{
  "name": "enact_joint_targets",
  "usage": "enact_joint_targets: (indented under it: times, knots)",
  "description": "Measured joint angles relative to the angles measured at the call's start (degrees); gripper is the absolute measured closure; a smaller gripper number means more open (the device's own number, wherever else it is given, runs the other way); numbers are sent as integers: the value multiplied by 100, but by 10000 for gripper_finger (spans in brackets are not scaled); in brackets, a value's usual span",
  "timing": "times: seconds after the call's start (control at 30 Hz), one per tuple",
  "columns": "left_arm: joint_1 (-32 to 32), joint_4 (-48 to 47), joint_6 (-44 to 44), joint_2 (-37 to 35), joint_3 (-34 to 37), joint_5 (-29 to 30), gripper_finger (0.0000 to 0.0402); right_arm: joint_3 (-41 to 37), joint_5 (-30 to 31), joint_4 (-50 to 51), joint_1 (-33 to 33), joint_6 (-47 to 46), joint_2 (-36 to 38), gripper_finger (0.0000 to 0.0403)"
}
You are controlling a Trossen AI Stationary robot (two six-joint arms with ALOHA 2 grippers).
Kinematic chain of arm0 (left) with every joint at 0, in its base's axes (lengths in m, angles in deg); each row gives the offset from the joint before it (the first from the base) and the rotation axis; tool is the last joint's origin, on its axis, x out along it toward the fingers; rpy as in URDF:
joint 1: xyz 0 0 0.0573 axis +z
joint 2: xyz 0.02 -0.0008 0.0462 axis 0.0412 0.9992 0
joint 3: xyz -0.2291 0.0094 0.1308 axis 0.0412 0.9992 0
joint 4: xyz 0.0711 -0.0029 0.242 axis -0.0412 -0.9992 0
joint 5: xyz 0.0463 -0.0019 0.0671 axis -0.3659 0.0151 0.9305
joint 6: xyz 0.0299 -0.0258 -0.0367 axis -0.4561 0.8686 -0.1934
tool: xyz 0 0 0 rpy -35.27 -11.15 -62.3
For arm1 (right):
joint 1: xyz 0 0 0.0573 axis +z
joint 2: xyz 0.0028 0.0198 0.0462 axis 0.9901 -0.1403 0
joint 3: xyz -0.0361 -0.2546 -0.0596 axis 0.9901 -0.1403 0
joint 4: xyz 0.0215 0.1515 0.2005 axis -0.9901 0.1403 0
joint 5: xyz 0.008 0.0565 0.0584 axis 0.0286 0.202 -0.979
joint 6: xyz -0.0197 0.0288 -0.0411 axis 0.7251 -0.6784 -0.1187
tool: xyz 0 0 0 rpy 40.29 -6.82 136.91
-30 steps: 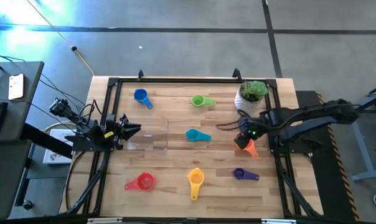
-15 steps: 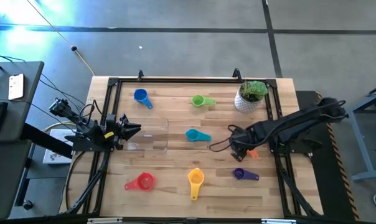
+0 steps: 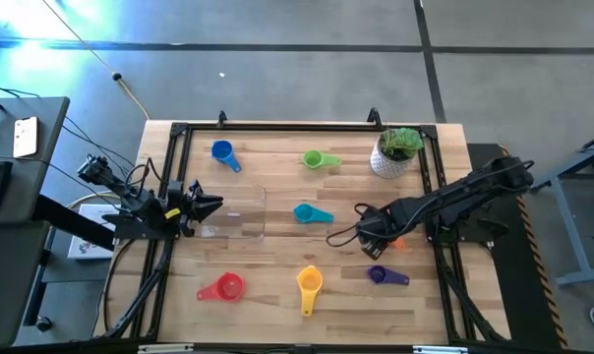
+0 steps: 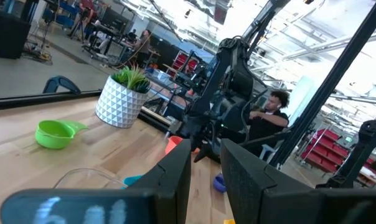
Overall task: Nest measuring cups in basket
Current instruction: Move the orange measuring cup to the center
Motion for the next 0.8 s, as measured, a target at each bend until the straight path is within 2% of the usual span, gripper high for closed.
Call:
enact_joint_targets:
  times: [0.27,0.5,0.8]
  knots:
    - [0,-15,-2,2,0,0,326,0,-19,-73,0,5,0,391]
    - [0,-24,291,0,0,162,326,182,56,-231,17,191,0,389]
    - [0,-33,337,0,0,184,326,1134,762,-565,15,1489,0,398]
